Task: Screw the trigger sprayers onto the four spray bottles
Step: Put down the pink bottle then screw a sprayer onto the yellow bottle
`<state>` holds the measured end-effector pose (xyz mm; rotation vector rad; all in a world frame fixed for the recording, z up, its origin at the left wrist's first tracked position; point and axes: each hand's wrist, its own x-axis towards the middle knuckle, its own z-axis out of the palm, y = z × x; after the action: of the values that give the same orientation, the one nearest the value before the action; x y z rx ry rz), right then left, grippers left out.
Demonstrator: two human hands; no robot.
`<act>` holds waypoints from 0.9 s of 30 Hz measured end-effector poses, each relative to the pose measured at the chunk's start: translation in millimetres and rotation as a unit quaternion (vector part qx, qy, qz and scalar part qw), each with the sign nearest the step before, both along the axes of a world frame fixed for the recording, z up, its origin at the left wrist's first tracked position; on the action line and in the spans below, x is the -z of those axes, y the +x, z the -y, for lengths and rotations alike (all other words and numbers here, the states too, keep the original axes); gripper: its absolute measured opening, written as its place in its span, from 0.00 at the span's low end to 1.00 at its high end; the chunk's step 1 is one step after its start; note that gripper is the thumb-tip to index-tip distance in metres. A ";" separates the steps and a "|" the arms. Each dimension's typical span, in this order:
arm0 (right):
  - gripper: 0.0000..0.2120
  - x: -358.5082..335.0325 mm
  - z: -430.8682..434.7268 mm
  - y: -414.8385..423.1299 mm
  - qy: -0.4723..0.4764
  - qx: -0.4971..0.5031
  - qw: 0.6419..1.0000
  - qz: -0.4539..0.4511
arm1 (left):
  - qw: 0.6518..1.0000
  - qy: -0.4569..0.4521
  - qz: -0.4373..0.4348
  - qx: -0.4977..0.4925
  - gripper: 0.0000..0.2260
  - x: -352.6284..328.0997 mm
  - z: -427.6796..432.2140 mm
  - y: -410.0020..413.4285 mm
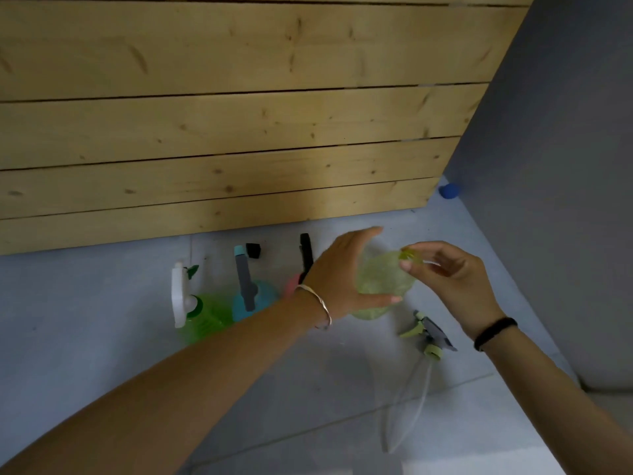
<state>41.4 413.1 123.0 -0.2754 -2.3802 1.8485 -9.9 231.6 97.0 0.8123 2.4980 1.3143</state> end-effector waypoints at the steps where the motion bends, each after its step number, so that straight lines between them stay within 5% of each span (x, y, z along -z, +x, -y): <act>1: 0.11 -3.5 -4.6 4.2 -0.017 0.003 1.000 -0.005 | 0.999 -0.001 0.046 0.015 0.44 3.0 -9.5 4.2; 7: 0.16 8.7 -30.8 28.8 -0.122 0.026 0.990 0.071 | 0.988 -0.031 0.149 0.029 0.34 28.9 -39.5 26.9; 13: 0.18 92.1 -64.3 58.5 -0.154 0.255 0.902 0.313 | 0.983 -0.031 0.182 0.015 0.31 47.0 -39.0 36.7; 19: 0.43 144.2 -60.4 70.7 -0.120 0.325 0.844 0.409 | 0.977 -0.042 0.207 0.018 0.31 55.7 -42.7 38.9; 27: 0.28 160.6 -57.9 53.0 -0.109 0.314 0.829 0.450 | 0.980 -0.023 0.199 0.012 0.29 54.6 -48.3 38.9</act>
<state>94.4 471.0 -37.5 -2.0593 -1.9872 1.8194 29.0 279.9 42.4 0.5064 2.1867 1.2611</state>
